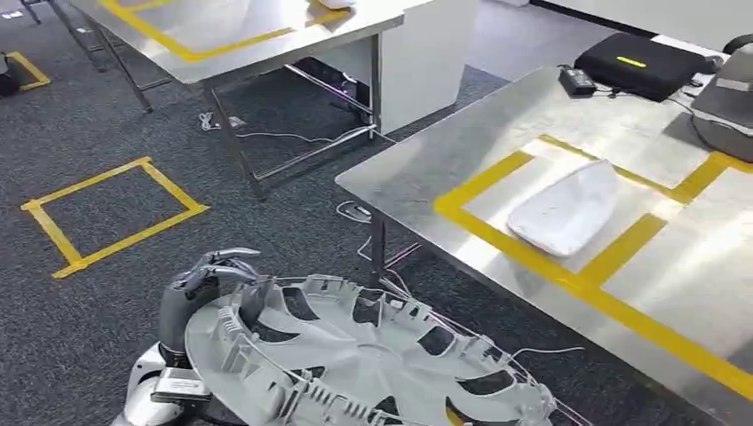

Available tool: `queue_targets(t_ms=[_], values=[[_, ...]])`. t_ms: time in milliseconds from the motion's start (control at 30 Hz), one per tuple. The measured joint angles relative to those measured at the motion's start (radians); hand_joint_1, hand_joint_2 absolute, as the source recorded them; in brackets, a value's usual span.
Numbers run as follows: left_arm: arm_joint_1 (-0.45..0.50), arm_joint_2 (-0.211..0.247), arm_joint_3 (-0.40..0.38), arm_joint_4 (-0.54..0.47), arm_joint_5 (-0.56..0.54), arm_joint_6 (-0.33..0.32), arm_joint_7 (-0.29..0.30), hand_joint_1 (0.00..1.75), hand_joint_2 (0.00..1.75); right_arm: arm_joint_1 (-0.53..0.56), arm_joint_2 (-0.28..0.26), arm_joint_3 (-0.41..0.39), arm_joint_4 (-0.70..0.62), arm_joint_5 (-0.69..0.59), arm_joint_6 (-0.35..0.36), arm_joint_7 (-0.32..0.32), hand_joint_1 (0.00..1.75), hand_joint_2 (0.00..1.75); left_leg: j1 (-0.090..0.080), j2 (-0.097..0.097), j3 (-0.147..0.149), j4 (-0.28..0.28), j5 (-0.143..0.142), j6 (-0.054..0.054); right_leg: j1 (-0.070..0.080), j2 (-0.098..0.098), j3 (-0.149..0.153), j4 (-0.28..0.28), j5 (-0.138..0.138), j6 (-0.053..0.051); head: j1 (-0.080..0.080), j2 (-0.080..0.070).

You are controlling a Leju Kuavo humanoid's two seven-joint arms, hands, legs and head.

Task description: Take the parts from the cabinet and place them on the table.

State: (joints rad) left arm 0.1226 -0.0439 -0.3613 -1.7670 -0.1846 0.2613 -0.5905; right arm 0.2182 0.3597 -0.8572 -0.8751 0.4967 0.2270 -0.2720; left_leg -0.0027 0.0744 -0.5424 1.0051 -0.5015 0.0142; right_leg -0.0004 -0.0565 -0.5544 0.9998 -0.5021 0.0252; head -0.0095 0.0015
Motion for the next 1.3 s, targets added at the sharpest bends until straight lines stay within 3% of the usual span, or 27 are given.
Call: queue_targets(t_ms=[100,133,167,233,267,300,333,367,400,433,467,500,600,633,667,700,733,800,833,867,933,967,1000,1133,1200,1233,1300], values=[[-0.001,0.0,-0.002,0.0,0.006,-0.005,0.0,1.75,1.75,0.001,0.0,-0.009,0.002,0.007,0.001,-0.001,0.0,0.0,0.001,0.024,0.006,-0.002,0.0,-0.013,0.003,0.026,-0.007,0.002,0.002,-0.011,0.001,0.0],[-0.002,0.0,-0.001,0.0,0.011,-0.01,-0.001,1.75,1.75,0.0,0.0,-0.011,0.002,0.012,0.003,-0.002,0.0,0.0,0.005,0.015,0.006,0.003,-0.011,-0.021,-0.006,0.034,0.0,-0.005,0.008,-0.02,0.001,0.0],[-0.003,0.0,-0.001,0.0,0.02,-0.018,-0.002,1.75,1.75,-0.002,0.0,-0.013,0.003,0.016,0.004,-0.004,0.0,0.0,0.007,-0.022,-0.002,0.029,-0.032,-0.026,-0.006,0.041,-0.001,-0.005,0.009,-0.023,-0.004,0.0],[-0.002,0.0,0.0,0.0,0.047,-0.034,-0.016,1.75,1.75,-0.009,0.0,-0.018,0.005,0.026,0.006,-0.01,0.0,0.0,0.01,-0.058,-0.069,0.177,-0.112,-0.03,-0.006,0.061,-0.001,-0.005,0.01,-0.031,-0.007,0.0],[-0.002,0.001,0.0,0.0,0.063,-0.045,-0.02,1.75,1.75,-0.01,0.0,-0.022,0.006,0.036,0.008,-0.014,0.0,0.0,0.011,-0.064,-0.109,0.26,-0.144,-0.031,-0.005,0.071,-0.002,-0.005,0.01,-0.032,-0.007,0.0],[-0.002,0.001,0.0,0.0,0.075,-0.054,-0.022,1.75,1.75,-0.011,0.0,-0.026,0.007,0.042,0.01,-0.017,0.0,0.0,0.01,-0.066,-0.137,0.313,-0.154,-0.031,-0.005,0.082,-0.002,-0.004,0.01,-0.032,-0.007,0.0],[-0.002,0.001,0.0,0.0,0.087,-0.064,-0.024,1.75,1.75,-0.012,0.0,-0.031,0.011,0.053,0.011,-0.02,0.0,0.0,0.01,-0.066,-0.14,0.313,-0.138,-0.03,-0.004,0.093,0.0,-0.004,0.01,-0.032,-0.007,0.0],[-0.003,0.001,0.0,-0.001,0.099,-0.076,-0.026,1.75,1.75,-0.012,0.0,-0.036,0.014,0.065,0.013,-0.023,0.0,0.0,0.01,-0.067,-0.126,0.275,-0.101,-0.028,-0.004,0.103,0.002,-0.004,0.01,-0.032,-0.007,0.0],[-0.006,0.001,0.0,-0.004,0.111,-0.089,-0.029,1.75,1.75,-0.015,0.0,-0.043,0.017,0.08,0.016,-0.028,0.0,0.0,0.011,-0.072,-0.093,0.198,-0.049,-0.024,-0.004,0.115,0.004,-0.004,0.01,-0.032,-0.007,0.0],[-0.008,0.001,0.0,-0.007,0.12,-0.1,-0.03,1.75,1.75,-0.02,0.0,-0.051,0.02,0.094,0.021,-0.034,0.0,0.0,0.011,-0.087,-0.053,0.111,-0.001,-0.02,-0.005,0.126,0.007,-0.003,0.009,-0.031,-0.007,0.0],[-0.011,0.001,0.0,-0.01,0.127,-0.108,-0.031,1.75,1.75,-0.024,0.0,-0.06,0.024,0.105,0.024,-0.038,0.0,0.0,0.014,-0.137,-0.024,0.037,0.023,-0.015,-0.006,0.134,0.004,-0.003,0.009,-0.029,-0.006,0.0],[-0.013,0.0,0.0,-0.013,0.132,-0.113,-0.031,1.75,1.75,-0.03,-0.001,-0.067,0.027,0.111,0.025,-0.04,0.0,0.0,0.018,-0.146,-0.01,0.005,0.012,-0.011,0.0,0.147,-0.004,0.006,0.007,-0.023,-0.005,0.0],[-0.021,0.0,-0.002,-0.02,0.133,-0.118,-0.032,1.75,1.75,-0.03,-0.002,-0.083,0.033,0.117,0.027,-0.042,0.0,0.0,0.009,-0.129,-0.016,0.009,0.011,-0.004,-0.01,0.164,-0.016,-0.001,0.016,-0.002,-0.006,0.0],[-0.023,-0.001,-0.003,-0.021,0.133,-0.119,-0.032,1.75,1.75,-0.03,-0.004,-0.089,0.034,0.118,0.026,-0.042,0.0,0.0,0.019,-0.114,-0.013,-0.005,0.018,0.006,-0.01,0.173,-0.026,0.003,0.012,0.005,-0.008,0.0],[-0.025,-0.002,-0.003,-0.021,0.133,-0.12,-0.032,1.75,1.75,-0.031,-0.004,-0.091,0.037,0.119,0.026,-0.043,0.0,0.0,0.017,-0.104,-0.01,-0.007,0.019,0.009,-0.007,0.132,-0.034,0.021,-0.004,0.008,-0.003,0.0],[-0.025,-0.002,-0.003,-0.023,0.134,-0.121,-0.032,1.75,1.75,-0.036,-0.004,-0.093,0.037,0.121,0.026,-0.044,0.0,0.0,0.016,-0.095,-0.01,-0.008,0.017,0.018,-0.005,0.096,-0.058,0.07,-0.039,0.012,0.006,0.0],[-0.024,-0.002,-0.002,-0.024,0.134,-0.121,-0.031,1.75,1.75,-0.04,-0.004,-0.096,0.038,0.121,0.025,-0.044,0.0,0.0,0.014,-0.082,-0.01,-0.008,0.016,0.02,-0.008,0.075,-0.098,0.155,-0.084,0.016,0.008,0.0],[-0.025,-0.002,-0.002,-0.024,0.143,-0.128,-0.032,1.75,1.75,-0.043,-0.005,-0.098,0.039,0.124,0.027,-0.046,0.0,0.0,0.012,-0.056,-0.01,-0.007,0.014,0.022,-0.011,0.065,-0.17,0.302,-0.141,0.024,0.008,0.0],[-0.024,-0.002,-0.003,-0.024,0.151,-0.136,-0.032,1.75,1.75,-0.042,-0.005,-0.1,0.041,0.13,0.028,-0.048,0.0,0.0,0.012,-0.045,-0.009,-0.007,0.013,0.021,-0.013,0.063,-0.177,0.318,-0.134,0.027,0.006,0.0],[-0.025,-0.002,-0.002,-0.024,0.159,-0.146,-0.032,1.75,1.75,-0.043,-0.005,-0.106,0.042,0.14,0.031,-0.052,0.0,0.0,0.012,-0.036,-0.008,-0.007,0.012,0.021,-0.014,0.061,-0.16,0.286,-0.106,0.029,0.008,0.0],[-0.028,-0.002,-0.003,-0.024,0.176,-0.169,-0.032,1.75,1.75,-0.046,-0.005,-0.12,0.045,0.164,0.038,-0.06,0.0,0.0,0.012,-0.023,-0.003,-0.006,0.008,0.015,-0.016,0.046,-0.079,0.133,-0.026,0.029,0.007,0.0],[-0.032,-0.002,-0.003,-0.024,0.185,-0.183,-0.032,1.75,1.75,-0.051,-0.005,-0.13,0.047,0.179,0.043,-0.066,0.0,0.0,0.012,-0.015,0.003,-0.006,0.004,0.009,-0.016,0.015,-0.017,0.023,0.013,0.026,0.007,0.0],[-0.036,-0.002,-0.004,-0.024,0.189,-0.191,-0.032,1.75,1.75,-0.058,-0.005,-0.136,0.05,0.19,0.045,-0.071,0.0,0.0,0.002,-0.009,0.004,-0.004,0.0,0.003,-0.006,-0.006,-0.003,-0.001,-0.003,0.02,0.008,0.0],[-0.055,-0.002,-0.012,-0.024,0.196,-0.22,-0.032,1.75,1.75,-0.078,-0.006,-0.183,0.065,0.248,0.056,-0.094,0.0,0.0,0.005,0.016,0.012,-0.004,-0.003,-0.018,-0.006,0.033,-0.005,-0.001,0.005,-0.007,0.007,0.0],[-0.063,-0.002,-0.016,-0.025,0.195,-0.23,-0.032,1.75,1.75,-0.089,-0.006,-0.207,0.071,0.279,0.063,-0.106,0.0,0.0,0.011,-0.046,-0.005,0.044,-0.044,-0.028,-0.014,0.046,0.001,-0.007,0.01,-0.018,0.003,0.0],[-0.064,-0.001,-0.017,-0.024,0.196,-0.235,-0.032,1.75,1.75,-0.097,-0.006,-0.219,0.074,0.294,0.065,-0.11,0.0,0.0,0.012,-0.059,-0.034,0.11,-0.082,-0.03,-0.014,0.056,0.001,-0.007,0.01,-0.022,0.0,0.0],[-0.064,0.0,-0.02,-0.024,0.196,-0.247,-0.032,1.75,1.75,-0.109,-0.006,-0.243,0.083,0.314,0.07,-0.117,0.0,0.0,0.012,-0.065,-0.111,0.271,-0.149,-0.032,-0.012,0.077,-0.001,-0.006,0.01,-0.023,-0.001,0.0]])
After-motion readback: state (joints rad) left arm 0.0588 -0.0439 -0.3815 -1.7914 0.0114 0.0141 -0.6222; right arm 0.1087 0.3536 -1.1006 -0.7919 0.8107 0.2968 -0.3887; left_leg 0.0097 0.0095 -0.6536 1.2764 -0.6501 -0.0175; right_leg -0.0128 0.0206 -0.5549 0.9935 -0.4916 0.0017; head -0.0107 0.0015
